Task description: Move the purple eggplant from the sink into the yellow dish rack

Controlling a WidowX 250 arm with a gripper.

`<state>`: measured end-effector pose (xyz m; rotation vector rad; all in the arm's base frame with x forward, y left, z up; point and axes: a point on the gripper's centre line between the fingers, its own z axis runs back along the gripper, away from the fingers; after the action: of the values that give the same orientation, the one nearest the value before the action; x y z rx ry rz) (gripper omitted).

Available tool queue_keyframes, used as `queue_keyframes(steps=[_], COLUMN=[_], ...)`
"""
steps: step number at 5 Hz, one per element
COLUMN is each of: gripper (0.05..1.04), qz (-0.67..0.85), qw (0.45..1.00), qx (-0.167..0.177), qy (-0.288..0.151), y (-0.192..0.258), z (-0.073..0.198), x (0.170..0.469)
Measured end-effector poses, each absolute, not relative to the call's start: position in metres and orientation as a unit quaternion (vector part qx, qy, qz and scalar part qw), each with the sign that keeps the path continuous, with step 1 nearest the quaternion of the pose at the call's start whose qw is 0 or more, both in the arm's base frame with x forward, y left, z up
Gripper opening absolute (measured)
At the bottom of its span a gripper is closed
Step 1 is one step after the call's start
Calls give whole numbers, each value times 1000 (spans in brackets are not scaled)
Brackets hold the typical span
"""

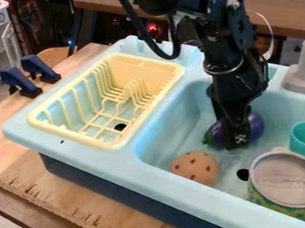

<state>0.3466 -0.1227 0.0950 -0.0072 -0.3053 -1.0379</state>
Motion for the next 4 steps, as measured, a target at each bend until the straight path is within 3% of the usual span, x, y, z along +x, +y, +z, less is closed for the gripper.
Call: queue_keyframes(steps=[1, 4], gripper=[810, 810], qz=[-502, -524], qw=[852, 831], qx=[-10, 4], qy=[-148, -188], y=[-128, -134], z=[96, 165], x=[345, 304])
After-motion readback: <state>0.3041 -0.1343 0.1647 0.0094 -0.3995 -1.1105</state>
